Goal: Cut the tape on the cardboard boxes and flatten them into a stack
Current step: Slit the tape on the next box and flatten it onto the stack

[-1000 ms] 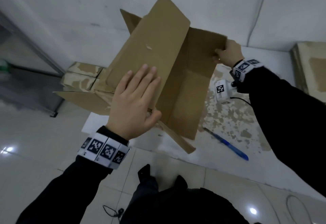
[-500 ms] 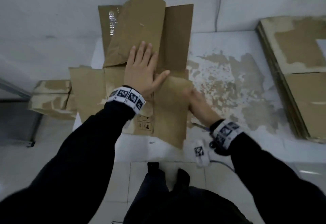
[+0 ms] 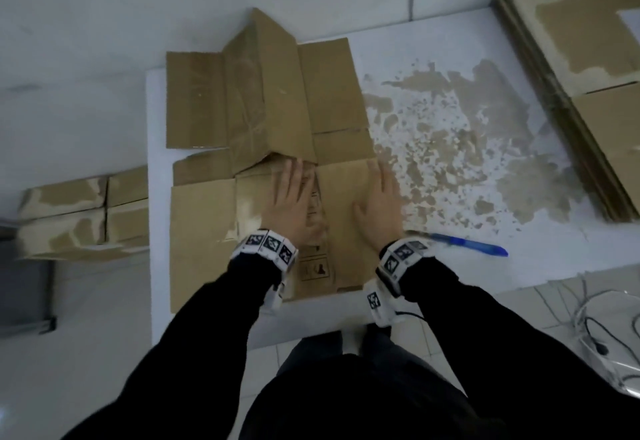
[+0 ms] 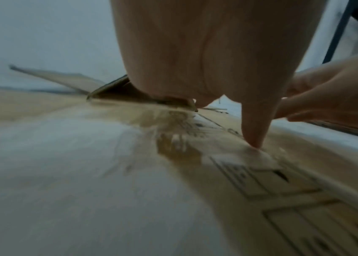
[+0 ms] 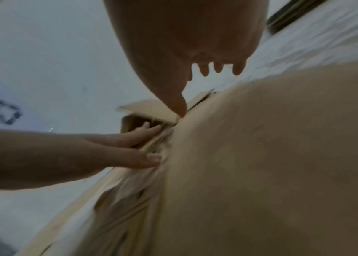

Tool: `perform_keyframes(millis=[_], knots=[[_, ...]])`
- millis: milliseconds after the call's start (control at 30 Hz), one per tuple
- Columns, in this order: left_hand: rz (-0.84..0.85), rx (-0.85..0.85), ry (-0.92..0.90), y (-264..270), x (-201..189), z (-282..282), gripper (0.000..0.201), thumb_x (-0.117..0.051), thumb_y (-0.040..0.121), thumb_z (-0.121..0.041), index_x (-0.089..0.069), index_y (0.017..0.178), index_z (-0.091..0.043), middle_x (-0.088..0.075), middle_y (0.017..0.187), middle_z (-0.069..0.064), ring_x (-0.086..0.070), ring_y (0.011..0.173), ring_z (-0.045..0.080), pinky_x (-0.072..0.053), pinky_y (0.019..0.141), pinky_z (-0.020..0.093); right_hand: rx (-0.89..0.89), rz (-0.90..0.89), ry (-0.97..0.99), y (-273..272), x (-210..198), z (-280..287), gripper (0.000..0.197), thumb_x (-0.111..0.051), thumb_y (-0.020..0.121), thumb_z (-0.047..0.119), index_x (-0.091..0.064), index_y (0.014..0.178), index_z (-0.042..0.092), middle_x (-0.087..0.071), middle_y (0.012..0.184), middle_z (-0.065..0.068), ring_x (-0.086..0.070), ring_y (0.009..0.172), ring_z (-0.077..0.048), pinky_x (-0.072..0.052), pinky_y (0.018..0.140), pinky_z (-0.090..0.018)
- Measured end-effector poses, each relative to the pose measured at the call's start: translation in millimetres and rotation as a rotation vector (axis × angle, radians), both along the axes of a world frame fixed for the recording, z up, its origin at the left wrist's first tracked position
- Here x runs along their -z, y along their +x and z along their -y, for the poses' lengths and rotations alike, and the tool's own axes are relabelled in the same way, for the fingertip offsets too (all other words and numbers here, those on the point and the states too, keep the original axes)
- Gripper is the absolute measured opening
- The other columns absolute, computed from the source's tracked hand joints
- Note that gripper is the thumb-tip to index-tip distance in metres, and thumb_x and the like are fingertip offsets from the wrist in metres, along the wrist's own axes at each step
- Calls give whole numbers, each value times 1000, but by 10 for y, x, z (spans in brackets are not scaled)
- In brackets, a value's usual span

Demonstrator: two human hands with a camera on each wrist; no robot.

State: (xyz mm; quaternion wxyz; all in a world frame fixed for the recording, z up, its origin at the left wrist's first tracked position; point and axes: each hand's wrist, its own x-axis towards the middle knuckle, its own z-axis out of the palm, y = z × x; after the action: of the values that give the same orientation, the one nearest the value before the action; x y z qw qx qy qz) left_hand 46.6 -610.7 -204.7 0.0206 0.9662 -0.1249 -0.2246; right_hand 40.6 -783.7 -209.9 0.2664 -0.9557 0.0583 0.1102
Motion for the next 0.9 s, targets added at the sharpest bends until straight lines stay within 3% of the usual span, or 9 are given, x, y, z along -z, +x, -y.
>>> perform_keyframes(millis=[67, 167, 367, 433, 467, 500, 567, 733, 900], knots=[[-129, -77, -114, -134, 100, -155, 95, -34, 87, -67, 17, 149, -16, 31, 153, 10, 27, 142, 26, 12, 117, 45, -269, -29, -84, -92, 21, -334, 67, -40, 97, 26, -2, 152, 17, 7, 159, -5, 6, 146, -26, -3, 118, -50], [-168, -207, -159, -242, 209, -631, 92, -26, 85, -74, 20, 148, -26, 33, 153, 2, 32, 139, 19, 17, 113, 41, -479, -145, -92, -189, 160, -623, 55, -21, 100, 46, 1, 150, 36, 16, 158, 5, 20, 144, -20, 14, 112, -54], [-143, -359, -157, -550, 138, -1560, 92, -13, 77, -78, 22, 147, -28, 35, 151, -3, 32, 139, 15, 15, 115, 39, -217, -83, -135, -197, 220, -111, 61, -13, 94, 53, 2, 150, 34, 11, 159, -1, 16, 145, -23, 11, 116, -41], [-85, -361, -90, -541, 48, -1506, 89, -29, 84, -66, 1, 153, -18, 13, 160, 4, 11, 147, 24, -1, 117, 43, -150, -80, -101, -131, 141, -136, 59, -32, 97, 42, -15, 151, 26, -2, 160, -4, 6, 147, -24, 3, 118, -42], [-7, -380, -62, -476, -33, -1416, 76, -41, 87, -53, -23, 149, -11, -14, 158, 12, -13, 145, 30, -16, 113, 44, -102, -67, -96, -53, 86, -191, 56, -39, 97, 34, -24, 149, 20, -11, 159, -6, -2, 147, -25, -3, 119, -43], [93, -395, -62, -362, -122, -1309, 57, -47, 89, -40, -43, 136, -8, -38, 143, 15, -35, 133, 32, -27, 103, 43, -71, -55, -99, 61, 9, -276, 54, -42, 96, 30, -29, 147, 15, -16, 157, -9, -9, 146, -25, -9, 119, -43], [210, -361, -133, -56, -284, -1071, 37, -46, 91, -28, -55, 122, -10, -56, 122, 12, -49, 113, 30, -34, 93, 39, -93, -26, -92, 370, -103, -498, 54, -41, 97, 28, -29, 146, 10, -15, 157, -13, -12, 145, -26, -11, 119, -41], [157, -284, -182, 1087, -165, -819, 55, -40, 98, -28, -25, 147, -8, -22, 155, 14, -19, 143, 28, -15, 115, 42, -287, -50, -153, 1295, -39, -1085, 58, -40, 98, 29, -17, 150, 14, 1, 159, -10, 2, 146, -28, -2, 116, -51], [54, -281, -93, 1390, 330, -946, 66, -28, 100, -43, 4, 153, -20, 11, 160, 9, 11, 147, 28, 2, 117, 50, -452, -122, -215, 1595, 245, -1188, 58, -25, 101, 43, 0, 152, 29, 8, 160, -1, 15, 145, -23, 10, 112, -55]])
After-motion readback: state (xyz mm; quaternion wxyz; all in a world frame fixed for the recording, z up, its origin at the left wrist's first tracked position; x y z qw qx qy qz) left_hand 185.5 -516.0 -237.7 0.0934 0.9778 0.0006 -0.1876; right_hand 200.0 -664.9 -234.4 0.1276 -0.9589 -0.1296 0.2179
